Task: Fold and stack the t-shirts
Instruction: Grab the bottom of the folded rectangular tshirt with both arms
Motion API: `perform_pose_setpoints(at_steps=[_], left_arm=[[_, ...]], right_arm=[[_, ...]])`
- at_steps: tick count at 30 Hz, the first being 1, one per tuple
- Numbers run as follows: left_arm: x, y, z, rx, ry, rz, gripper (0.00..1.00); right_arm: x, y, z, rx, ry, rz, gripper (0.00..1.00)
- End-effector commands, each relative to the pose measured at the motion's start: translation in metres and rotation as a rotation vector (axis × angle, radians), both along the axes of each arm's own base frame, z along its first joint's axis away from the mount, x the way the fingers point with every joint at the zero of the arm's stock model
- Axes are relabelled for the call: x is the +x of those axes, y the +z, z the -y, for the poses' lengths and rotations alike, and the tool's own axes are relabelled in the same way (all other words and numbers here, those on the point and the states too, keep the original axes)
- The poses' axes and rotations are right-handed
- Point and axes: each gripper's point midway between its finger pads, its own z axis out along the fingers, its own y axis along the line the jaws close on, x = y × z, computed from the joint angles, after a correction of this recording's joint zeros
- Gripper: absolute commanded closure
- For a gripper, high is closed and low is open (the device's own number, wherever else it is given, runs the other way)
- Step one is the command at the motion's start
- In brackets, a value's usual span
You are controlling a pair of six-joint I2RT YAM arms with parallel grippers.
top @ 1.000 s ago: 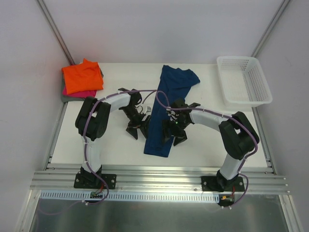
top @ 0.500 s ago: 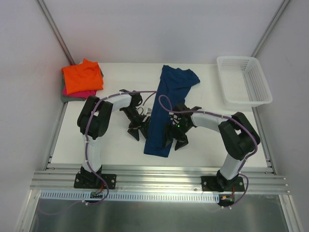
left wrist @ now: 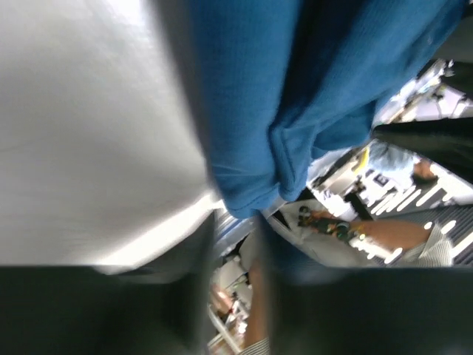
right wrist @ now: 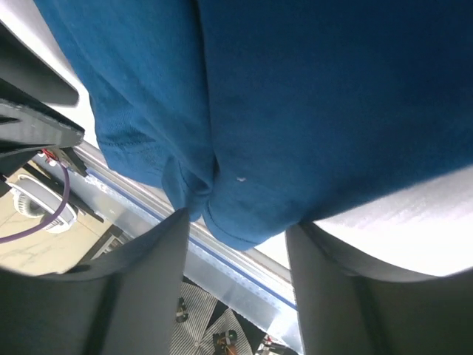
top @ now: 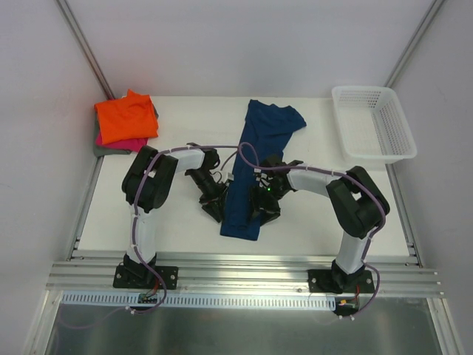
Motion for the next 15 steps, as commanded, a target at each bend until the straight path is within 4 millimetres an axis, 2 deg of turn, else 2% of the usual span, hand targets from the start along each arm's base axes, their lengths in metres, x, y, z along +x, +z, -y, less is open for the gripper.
perform_pose_setpoints(at_steps=[1, 4, 5, 8, 9, 10, 11, 13, 15], left_arm=[[-0.008, 0.008, 0.010, -0.065, 0.002, -0.045, 0.83], [-0.008, 0.009, 0.014, -0.082, 0.004, -0.054, 0.94], [-0.007, 0.010, 0.014, -0.084, 0.006, -0.054, 1.00], [-0.008, 0.009, 0.015, -0.090, 0.005, -0.060, 1.00], [-0.008, 0.009, 0.015, -0.087, 0.002, -0.059, 0.98], [-0.008, 0.008, 0.015, -0.078, 0.003, -0.061, 0.91], [-0.009, 0.006, 0.014, -0.062, -0.007, -0.050, 0.78], [-0.009, 0.005, 0.013, -0.044, -0.003, -0.050, 0.63], [-0.010, 0.003, 0.011, -0.032, -0.016, -0.040, 0.61]], right_arm=[[0.006, 0.010, -0.014, 0.052, 0.013, 0.015, 0.46], [0.006, 0.013, -0.015, 0.062, 0.014, 0.020, 0.54], [0.005, 0.013, -0.016, 0.064, 0.018, 0.023, 0.60], [0.004, 0.017, -0.015, 0.077, 0.028, 0.036, 0.66], [0.003, 0.015, -0.013, 0.067, 0.028, 0.037, 0.66], [0.002, 0.015, -0.011, 0.060, 0.027, 0.034, 0.65], [0.002, 0.017, -0.010, 0.060, 0.025, 0.044, 0.64], [-0.003, 0.014, -0.007, 0.051, 0.021, 0.036, 0.63], [-0.004, 0.014, -0.005, 0.047, 0.019, 0.038, 0.62]])
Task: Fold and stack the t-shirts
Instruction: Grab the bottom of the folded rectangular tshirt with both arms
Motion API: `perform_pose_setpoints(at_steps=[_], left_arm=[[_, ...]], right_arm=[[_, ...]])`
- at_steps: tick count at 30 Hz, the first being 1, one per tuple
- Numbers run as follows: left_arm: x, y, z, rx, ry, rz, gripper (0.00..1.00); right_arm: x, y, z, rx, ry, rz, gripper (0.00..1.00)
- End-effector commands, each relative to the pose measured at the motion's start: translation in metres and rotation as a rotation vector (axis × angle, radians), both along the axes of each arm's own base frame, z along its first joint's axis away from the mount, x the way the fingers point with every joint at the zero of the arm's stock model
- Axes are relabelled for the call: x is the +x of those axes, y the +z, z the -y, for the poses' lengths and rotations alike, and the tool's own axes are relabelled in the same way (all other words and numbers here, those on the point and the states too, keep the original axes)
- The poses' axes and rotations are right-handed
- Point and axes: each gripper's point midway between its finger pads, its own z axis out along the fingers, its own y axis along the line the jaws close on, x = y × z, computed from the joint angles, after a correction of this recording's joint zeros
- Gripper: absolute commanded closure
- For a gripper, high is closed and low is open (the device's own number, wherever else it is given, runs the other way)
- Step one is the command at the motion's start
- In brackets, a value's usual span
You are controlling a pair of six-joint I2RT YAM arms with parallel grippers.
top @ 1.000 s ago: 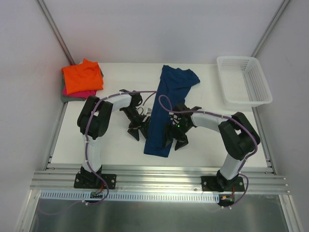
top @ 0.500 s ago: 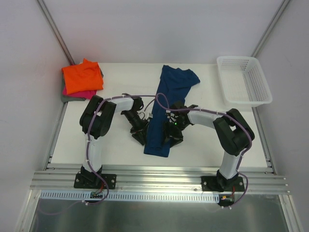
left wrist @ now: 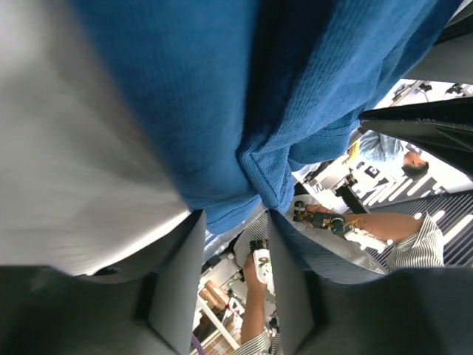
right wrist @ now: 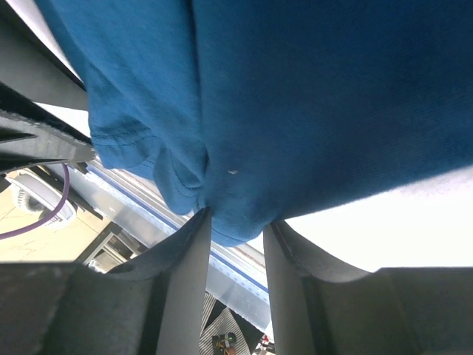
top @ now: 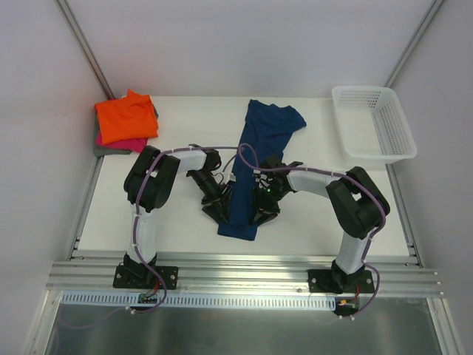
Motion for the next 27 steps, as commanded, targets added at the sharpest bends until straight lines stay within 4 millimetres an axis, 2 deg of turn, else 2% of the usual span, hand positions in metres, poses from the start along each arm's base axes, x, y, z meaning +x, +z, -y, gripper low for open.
perform_pose_setpoints(at_steps=[1, 3, 10, 16, 20, 21, 26, 27], left_arm=[[-0.008, 0.001, 0.001, 0.015, -0.022, -0.011, 0.59], [-0.008, -0.002, -0.003, 0.046, -0.027, 0.002, 0.53], [-0.018, -0.003, -0.016, 0.073, -0.028, 0.007, 0.46], [-0.018, -0.006, -0.018, 0.085, -0.025, 0.010, 0.46], [-0.016, -0.006, -0.011, 0.056, -0.017, -0.017, 0.56], [-0.012, -0.007, -0.008, 0.047, -0.013, -0.024, 0.62], [-0.012, -0.013, 0.000, 0.032, -0.011, -0.069, 0.67], [-0.012, -0.012, 0.001, 0.026, -0.012, -0.071, 0.73]], right_arm=[[-0.005, 0.014, 0.000, 0.029, 0.009, 0.031, 0.62], [-0.004, 0.015, 0.001, 0.028, 0.007, 0.035, 0.62], [-0.003, 0.017, 0.001, 0.032, 0.005, 0.047, 0.61], [0.000, 0.017, 0.001, 0.030, 0.002, 0.045, 0.61], [0.001, 0.017, 0.000, 0.033, 0.000, 0.044, 0.64], [0.000, 0.017, 0.000, 0.035, 0.001, 0.040, 0.64], [-0.002, 0.014, 0.003, 0.029, 0.007, 0.041, 0.66], [-0.003, 0.015, 0.003, 0.030, 0.007, 0.040, 0.66]])
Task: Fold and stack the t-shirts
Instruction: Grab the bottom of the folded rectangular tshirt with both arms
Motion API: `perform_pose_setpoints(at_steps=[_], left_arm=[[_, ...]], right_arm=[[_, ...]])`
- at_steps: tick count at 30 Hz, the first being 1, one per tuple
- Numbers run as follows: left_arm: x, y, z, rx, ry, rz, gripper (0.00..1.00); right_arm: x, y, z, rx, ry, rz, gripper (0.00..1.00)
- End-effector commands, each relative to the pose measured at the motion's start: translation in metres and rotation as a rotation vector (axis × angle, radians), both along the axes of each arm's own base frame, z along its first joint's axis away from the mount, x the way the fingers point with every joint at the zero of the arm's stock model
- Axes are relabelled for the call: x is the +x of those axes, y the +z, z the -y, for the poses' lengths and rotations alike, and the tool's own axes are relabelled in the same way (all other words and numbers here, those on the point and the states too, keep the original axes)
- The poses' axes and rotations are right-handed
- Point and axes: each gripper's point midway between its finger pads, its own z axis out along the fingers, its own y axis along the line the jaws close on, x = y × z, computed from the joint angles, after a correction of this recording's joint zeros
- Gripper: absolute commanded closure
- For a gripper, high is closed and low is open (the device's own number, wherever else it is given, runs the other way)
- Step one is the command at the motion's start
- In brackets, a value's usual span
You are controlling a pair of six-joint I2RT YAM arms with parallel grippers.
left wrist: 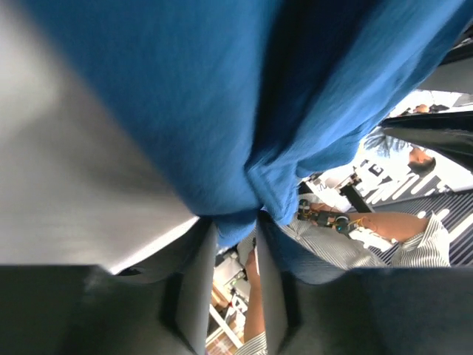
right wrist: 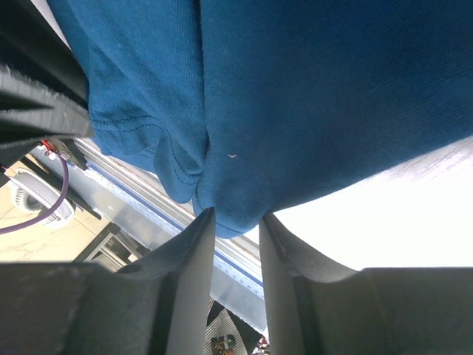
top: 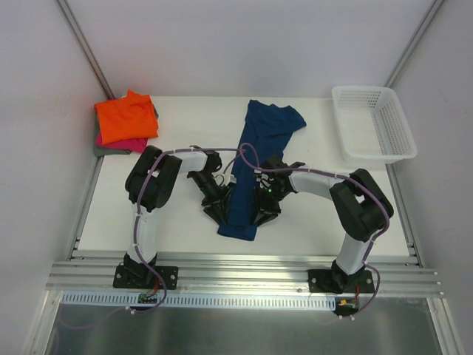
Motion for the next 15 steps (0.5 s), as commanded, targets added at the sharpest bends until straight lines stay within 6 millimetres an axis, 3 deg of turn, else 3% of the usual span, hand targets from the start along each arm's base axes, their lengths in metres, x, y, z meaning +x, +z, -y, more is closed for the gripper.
perform_pose_setpoints(at_steps=[1, 4, 6, 7, 10, 15], left_arm=[[-0.006, -0.005, 0.004, 0.000, 0.001, -0.060, 0.76], [-0.005, -0.001, 0.007, -0.019, -0.004, -0.052, 0.81], [-0.006, 0.002, 0.007, -0.030, -0.008, -0.044, 0.86], [-0.006, 0.003, 0.007, -0.033, -0.010, -0.039, 0.88], [-0.007, 0.011, 0.007, -0.053, -0.018, -0.021, 0.91], [-0.008, 0.026, 0.005, -0.071, -0.049, 0.054, 1.00]], right_arm=[[-0.002, 0.008, 0.001, 0.023, 0.009, 0.025, 0.67], [-0.005, 0.005, 0.003, 0.024, 0.009, 0.022, 0.73], [-0.006, 0.004, 0.003, 0.027, 0.015, 0.021, 0.81], [-0.005, 0.004, 0.002, 0.029, 0.020, 0.026, 0.92], [0.004, 0.010, 0.002, 0.031, 0.024, 0.052, 1.00], [0.022, 0.027, 0.010, 0.031, 0.023, 0.146, 1.00]])
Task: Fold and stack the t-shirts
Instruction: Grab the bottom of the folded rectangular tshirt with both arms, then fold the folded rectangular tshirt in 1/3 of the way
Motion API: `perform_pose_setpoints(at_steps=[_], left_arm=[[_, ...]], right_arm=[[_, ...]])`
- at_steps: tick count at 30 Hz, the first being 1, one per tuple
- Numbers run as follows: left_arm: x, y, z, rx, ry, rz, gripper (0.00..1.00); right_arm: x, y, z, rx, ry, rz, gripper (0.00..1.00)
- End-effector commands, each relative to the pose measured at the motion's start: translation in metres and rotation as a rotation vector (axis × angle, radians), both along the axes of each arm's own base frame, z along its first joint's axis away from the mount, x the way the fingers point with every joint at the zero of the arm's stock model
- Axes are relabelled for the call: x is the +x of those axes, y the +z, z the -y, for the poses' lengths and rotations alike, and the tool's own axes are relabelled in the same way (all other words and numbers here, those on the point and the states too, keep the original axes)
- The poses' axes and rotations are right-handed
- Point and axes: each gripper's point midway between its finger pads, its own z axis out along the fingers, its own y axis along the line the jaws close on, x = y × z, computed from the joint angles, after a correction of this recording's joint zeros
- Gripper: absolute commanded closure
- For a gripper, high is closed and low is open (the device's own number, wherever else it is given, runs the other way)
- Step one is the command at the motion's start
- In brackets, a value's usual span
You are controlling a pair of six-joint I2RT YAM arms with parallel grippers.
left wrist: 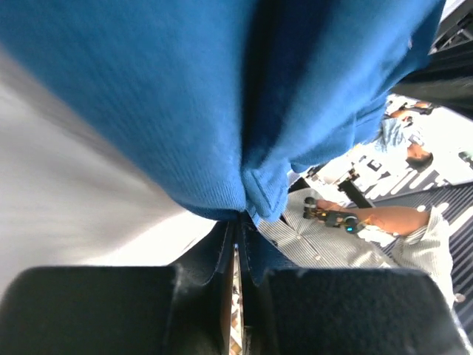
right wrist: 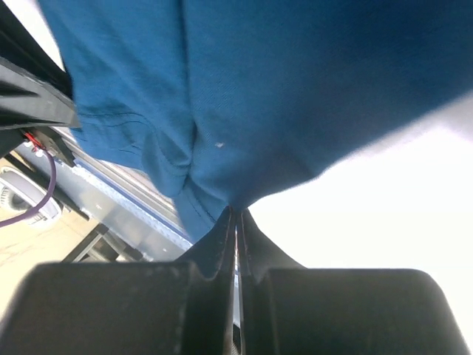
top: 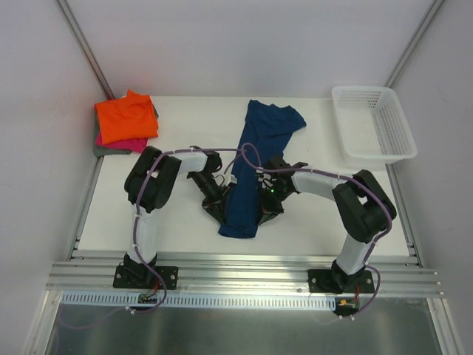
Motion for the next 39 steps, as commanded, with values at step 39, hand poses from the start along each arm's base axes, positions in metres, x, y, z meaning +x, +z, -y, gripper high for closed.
perform_pose_setpoints(at_steps=[39], left_arm=[[0.051, 0.077, 0.035, -0.016, -0.336, 0.561, 1.00]], right_arm=[[0.088, 0.104, 0.052, 0.133, -0.148, 0.360, 1.00]])
